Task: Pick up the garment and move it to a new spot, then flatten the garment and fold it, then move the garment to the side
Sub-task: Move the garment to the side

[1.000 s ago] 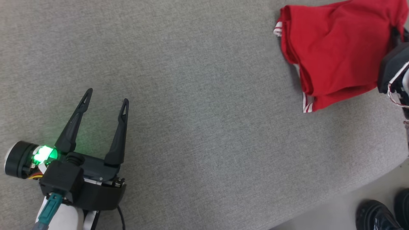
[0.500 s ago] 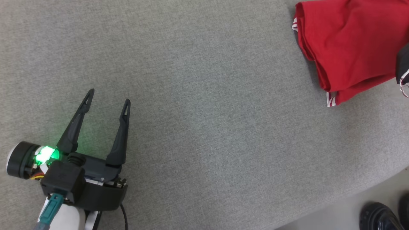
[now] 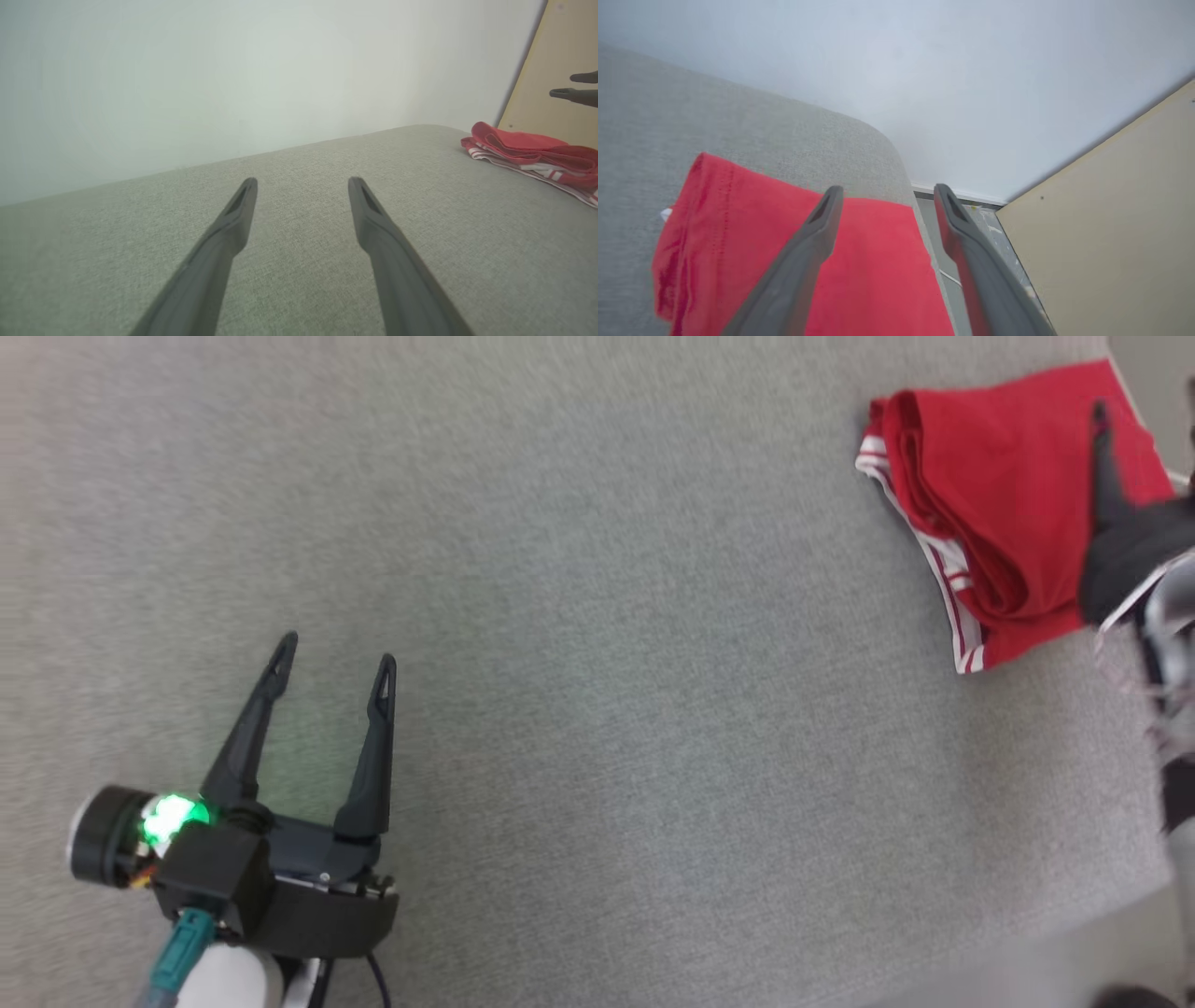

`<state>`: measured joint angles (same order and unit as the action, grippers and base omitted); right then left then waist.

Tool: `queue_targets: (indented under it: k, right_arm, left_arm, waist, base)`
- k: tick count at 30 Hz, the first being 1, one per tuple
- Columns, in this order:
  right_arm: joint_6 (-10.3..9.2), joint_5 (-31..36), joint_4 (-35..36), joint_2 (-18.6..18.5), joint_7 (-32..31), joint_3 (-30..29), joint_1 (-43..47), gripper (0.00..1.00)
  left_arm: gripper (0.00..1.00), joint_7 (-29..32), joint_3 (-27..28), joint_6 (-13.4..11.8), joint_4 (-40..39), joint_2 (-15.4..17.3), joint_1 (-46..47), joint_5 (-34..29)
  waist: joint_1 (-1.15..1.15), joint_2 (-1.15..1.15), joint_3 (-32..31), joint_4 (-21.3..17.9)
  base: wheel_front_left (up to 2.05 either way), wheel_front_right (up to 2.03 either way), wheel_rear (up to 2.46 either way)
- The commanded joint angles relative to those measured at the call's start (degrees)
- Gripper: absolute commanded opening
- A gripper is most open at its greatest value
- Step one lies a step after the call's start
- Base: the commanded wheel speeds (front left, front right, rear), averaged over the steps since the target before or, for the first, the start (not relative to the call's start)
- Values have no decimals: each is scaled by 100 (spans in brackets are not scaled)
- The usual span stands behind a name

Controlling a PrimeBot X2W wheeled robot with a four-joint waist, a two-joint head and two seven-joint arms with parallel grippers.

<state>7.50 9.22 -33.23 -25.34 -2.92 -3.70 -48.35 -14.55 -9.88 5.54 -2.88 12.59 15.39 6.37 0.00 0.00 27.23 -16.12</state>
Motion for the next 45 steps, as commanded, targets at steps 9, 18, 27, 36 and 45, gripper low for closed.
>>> queue_targets:
  k: [9, 18, 27, 36, 45]
  right_arm:
    - [-9, -1393, 1464, 610, 517, 14, 1764, 100]
    - [-9, -1987, 2919, 1626, 538, -328, 3708, 100]
    - [-8, -1801, 3099, 2095, 674, -527, 4625, 100]
    - [-9, -1825, 2966, 2236, 835, -261, 5031, 100]
    - [-9, -1753, 2953, 2235, 822, -250, 5158, 100]
  left_arm:
    - [100, -66, 285, -242, 384, -350, -600, 215]
    - [100, -65, 687, -276, 873, -692, -1137, 301]
    - [100, -65, 1037, -274, 1376, -819, -1478, 332]
    - [100, -65, 1213, -213, 1538, -889, -1731, 257]
    - [100, -66, 1289, -130, 1492, -928, -1919, 203]
  waist:
    - [0, 0, -1056, 682]
    - [0, 0, -1895, 1265]
    - [0, 0, -2464, 1716]
    - [0, 0, -2734, 2040]
    - [0, 0, -2846, 2174]
  base:
    - [0, 0, 0]
    - [0, 0, 0]
    - [0, 0, 0]
    - [0, 0, 0]
    - [0, 0, 0]
